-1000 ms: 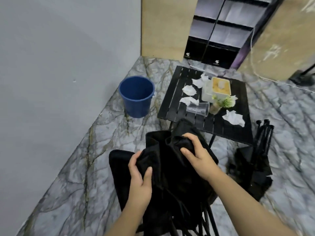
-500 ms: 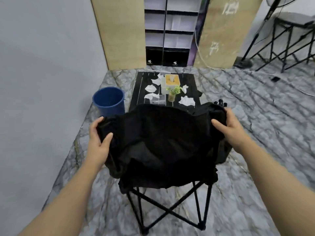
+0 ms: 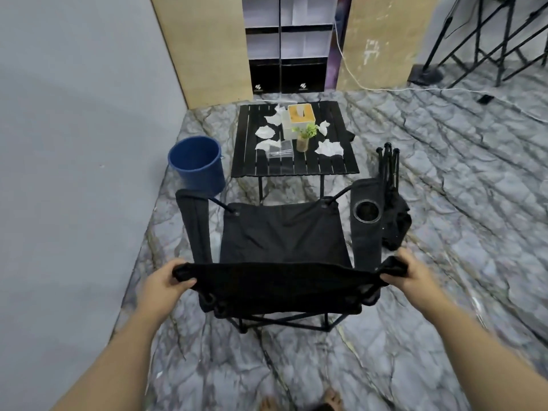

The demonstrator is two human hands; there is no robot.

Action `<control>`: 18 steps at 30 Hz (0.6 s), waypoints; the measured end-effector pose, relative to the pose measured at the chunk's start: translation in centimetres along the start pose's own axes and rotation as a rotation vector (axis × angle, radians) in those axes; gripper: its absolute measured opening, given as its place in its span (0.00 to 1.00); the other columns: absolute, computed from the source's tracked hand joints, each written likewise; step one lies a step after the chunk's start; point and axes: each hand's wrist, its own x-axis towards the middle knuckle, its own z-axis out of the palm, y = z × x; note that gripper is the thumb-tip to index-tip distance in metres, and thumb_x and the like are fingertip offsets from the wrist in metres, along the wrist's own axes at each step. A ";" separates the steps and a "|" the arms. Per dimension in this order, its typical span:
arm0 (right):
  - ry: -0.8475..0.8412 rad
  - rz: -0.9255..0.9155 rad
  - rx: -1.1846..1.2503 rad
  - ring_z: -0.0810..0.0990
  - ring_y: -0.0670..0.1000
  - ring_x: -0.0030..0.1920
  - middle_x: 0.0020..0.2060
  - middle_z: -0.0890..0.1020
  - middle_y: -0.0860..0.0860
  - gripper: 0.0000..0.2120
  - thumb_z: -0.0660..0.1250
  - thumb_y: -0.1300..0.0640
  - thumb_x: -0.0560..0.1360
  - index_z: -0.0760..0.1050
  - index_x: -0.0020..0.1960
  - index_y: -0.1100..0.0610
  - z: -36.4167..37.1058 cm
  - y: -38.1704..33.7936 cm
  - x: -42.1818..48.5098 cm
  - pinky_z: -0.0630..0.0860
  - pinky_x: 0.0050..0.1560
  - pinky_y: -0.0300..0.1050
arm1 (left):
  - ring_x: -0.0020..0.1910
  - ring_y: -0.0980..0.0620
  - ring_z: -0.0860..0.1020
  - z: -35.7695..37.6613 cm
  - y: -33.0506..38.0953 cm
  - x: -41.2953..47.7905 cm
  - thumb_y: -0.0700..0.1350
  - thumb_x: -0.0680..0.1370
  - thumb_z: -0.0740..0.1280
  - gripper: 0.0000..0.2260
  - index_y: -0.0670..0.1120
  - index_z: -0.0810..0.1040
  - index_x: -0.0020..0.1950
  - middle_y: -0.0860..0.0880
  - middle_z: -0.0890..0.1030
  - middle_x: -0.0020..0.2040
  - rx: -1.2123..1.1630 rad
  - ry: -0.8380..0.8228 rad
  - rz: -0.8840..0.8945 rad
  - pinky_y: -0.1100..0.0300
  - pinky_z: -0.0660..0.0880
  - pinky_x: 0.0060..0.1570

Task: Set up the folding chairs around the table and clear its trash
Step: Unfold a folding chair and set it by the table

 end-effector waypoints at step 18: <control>-0.102 0.131 -0.169 0.79 0.54 0.54 0.49 0.81 0.52 0.08 0.69 0.60 0.73 0.76 0.47 0.48 -1.8 -0.5 -1.6 0.73 0.56 0.53 | 0.53 0.46 0.75 -2.7 3.4 2.2 0.21 0.73 0.52 0.19 0.40 0.76 0.46 0.41 0.79 0.51 0.290 -0.320 -0.086 0.62 0.69 0.48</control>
